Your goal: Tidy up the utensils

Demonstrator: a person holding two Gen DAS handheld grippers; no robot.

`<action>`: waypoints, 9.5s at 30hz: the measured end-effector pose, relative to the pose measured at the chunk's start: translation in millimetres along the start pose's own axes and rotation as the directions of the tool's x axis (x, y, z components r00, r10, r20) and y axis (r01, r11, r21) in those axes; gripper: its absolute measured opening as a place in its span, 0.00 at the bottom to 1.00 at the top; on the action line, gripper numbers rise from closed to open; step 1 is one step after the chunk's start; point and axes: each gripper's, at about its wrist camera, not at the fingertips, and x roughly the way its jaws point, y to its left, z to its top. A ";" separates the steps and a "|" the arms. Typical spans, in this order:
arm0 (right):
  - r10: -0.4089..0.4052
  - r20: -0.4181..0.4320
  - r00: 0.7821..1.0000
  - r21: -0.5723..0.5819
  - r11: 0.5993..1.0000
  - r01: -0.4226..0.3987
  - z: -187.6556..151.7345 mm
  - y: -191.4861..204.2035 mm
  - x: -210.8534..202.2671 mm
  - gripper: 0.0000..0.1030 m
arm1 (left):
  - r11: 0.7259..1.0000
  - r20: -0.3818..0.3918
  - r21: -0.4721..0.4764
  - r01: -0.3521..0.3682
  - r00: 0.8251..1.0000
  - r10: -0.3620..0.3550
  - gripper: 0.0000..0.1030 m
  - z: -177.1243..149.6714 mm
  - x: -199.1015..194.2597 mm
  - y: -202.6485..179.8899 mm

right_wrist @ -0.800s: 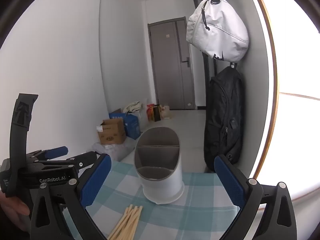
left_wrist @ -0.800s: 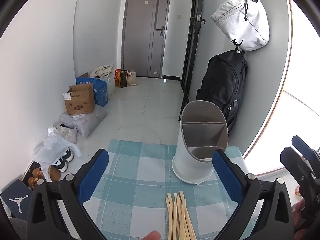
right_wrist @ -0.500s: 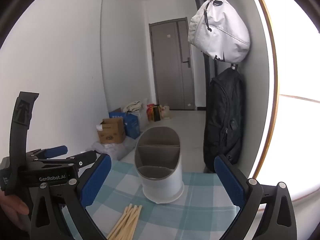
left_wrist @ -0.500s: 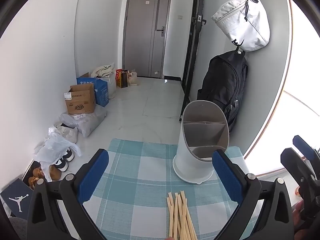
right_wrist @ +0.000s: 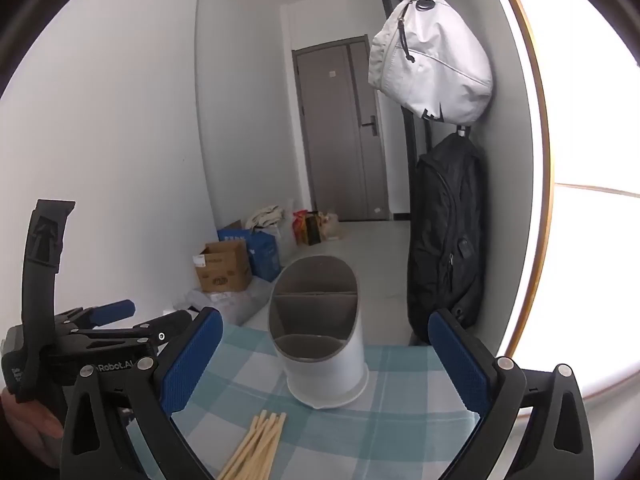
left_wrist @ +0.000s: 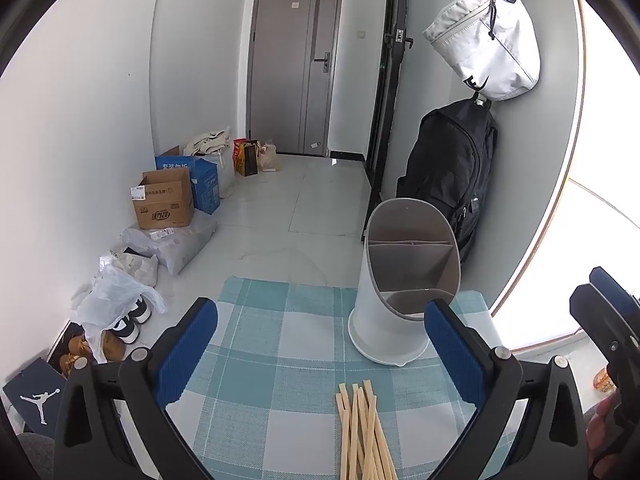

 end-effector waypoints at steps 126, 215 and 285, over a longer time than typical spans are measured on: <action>0.292 -0.732 0.615 0.346 0.938 -0.033 -113.0 19.4 186.2 0.14 | 0.991 -0.424 -0.132 -0.013 0.904 -0.045 0.98 -30.0 75.2 72.3; 0.246 -0.203 0.948 0.333 0.928 -0.169 65.3 -37.5 7.5 0.03 | 0.940 0.127 -0.208 0.271 0.960 -0.249 0.02 75.1 8.4 32.8; 0.286 -0.152 0.946 0.361 0.907 -0.216 105.7 -41.6 41.4 0.80 | 0.968 -0.013 -0.098 0.231 0.972 -0.234 0.76 117.2 -8.9 32.0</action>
